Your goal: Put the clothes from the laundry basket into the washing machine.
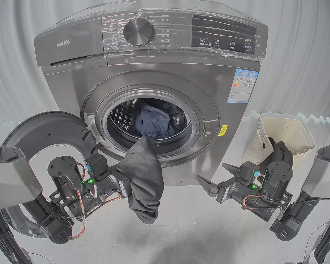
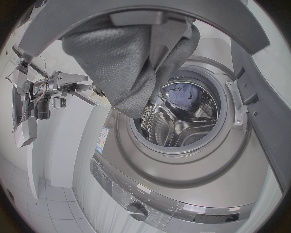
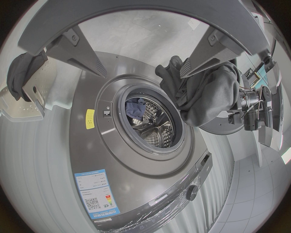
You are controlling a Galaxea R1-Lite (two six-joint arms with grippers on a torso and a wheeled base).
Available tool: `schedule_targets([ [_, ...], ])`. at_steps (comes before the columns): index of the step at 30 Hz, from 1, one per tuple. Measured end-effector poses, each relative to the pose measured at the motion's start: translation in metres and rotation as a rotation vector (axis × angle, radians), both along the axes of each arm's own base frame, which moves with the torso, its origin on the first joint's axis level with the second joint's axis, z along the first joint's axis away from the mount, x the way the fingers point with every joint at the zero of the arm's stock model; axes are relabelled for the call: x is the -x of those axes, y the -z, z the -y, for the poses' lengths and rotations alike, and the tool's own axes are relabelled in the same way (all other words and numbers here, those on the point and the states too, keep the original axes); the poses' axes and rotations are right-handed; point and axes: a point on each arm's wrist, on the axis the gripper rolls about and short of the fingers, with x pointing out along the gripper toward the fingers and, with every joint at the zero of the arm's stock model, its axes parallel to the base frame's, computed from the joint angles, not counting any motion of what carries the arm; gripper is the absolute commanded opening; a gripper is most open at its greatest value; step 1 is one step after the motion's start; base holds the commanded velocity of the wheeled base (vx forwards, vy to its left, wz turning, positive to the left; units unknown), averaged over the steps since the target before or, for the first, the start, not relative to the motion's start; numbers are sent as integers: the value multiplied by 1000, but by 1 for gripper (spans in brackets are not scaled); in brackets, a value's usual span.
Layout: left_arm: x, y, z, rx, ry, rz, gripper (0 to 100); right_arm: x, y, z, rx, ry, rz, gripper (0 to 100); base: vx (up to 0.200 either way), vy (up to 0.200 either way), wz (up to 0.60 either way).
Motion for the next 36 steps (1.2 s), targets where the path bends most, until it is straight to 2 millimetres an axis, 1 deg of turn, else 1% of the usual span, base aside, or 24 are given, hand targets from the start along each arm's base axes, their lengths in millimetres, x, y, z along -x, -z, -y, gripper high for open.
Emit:
schedule_targets([
  [6, -1, 1, 1, -1, 1, -3, 0, 6, -1, -7, -2, -28, 1, 100, 200, 0, 0],
  [14, -1, 3, 1, -4, 2, -8, 0, 8, 0, -10, -1, -37, 0, 100, 200, 0, 0],
  [26, 1, 7, 5, -9, 14, -24, 0, 10, 0, -10, 2, -47, -4, 100, 0, 0, 0],
  [32, 6, 5, 9, -2, 33, -24, 0, 20, -1, -18, 1, -92, -3, 100, 0, 0, 0],
  [36, 1, 3, 13, 7, 34, -7, 0, 30, -3, -25, 0, -131, -2, 100, 0, 0, 0],
])
